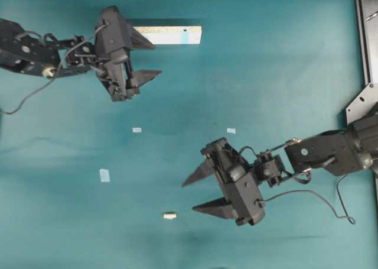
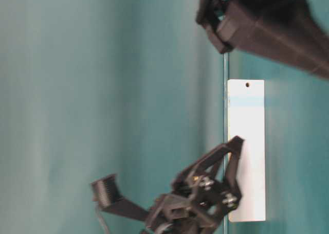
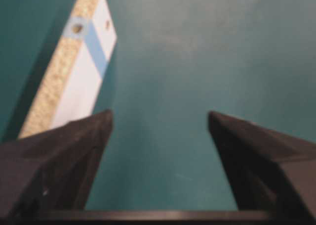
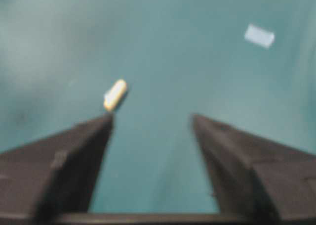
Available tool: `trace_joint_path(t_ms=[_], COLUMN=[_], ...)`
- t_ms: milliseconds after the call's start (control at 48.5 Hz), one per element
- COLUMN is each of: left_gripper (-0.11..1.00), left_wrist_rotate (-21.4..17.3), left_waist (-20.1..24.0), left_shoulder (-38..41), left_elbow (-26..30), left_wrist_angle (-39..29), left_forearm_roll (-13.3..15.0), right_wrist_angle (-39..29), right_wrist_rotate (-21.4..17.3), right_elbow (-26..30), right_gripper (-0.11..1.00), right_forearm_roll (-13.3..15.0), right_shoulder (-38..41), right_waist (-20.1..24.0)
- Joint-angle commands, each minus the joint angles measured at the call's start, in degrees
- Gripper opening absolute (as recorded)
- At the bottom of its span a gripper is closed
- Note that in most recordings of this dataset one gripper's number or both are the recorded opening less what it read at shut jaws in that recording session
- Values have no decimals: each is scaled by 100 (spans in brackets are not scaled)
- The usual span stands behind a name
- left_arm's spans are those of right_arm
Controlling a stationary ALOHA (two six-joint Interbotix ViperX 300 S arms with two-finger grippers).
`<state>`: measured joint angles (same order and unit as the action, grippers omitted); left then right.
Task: Move the wooden board into place and insert the rod into its hole.
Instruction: 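Open the left gripper and lower it over the white board's end, then close the left gripper on the white board's end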
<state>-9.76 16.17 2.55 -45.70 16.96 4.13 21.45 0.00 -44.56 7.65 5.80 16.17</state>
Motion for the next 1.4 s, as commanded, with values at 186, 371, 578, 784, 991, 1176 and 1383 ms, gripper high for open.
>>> trace_joint_path(t_ms=[186, 371, 578, 784, 991, 1176, 1383], left_gripper=[91, 91, 91, 91, 91, 91, 91], left_wrist_rotate=[-580, -650, -747, -1257, -1494, -1450, -1459], left_waist=[167, 492, 888, 1178, 1274, 1239, 1239], left_shoulder=[-932, -1099, -1028, -809, -431, -114, 202], left_elbow=[88, 88, 97, 167, 299, 457, 492], left_wrist_angle=[-905, -1292, -1327, -1327, -1327, -1327, -1310], left_forearm_roll=[-18, -18, -35, -26, -26, -35, -35], right_wrist_angle=[-246, -624, -1257, -1688, -1907, -2118, -2145], right_wrist_rotate=[-9, -9, -9, -9, -18, -18, -18], right_elbow=[193, 360, 545, 677, 703, 703, 721], right_gripper=[99, 99, 99, 99, 99, 99, 99], right_forearm_roll=[9, 18, 18, 18, 9, 9, 18], right_shoulder=[-466, -747, -1020, -1222, -1310, -1336, -1336], right_waist=[18, 9, 18, 18, 18, 18, 18])
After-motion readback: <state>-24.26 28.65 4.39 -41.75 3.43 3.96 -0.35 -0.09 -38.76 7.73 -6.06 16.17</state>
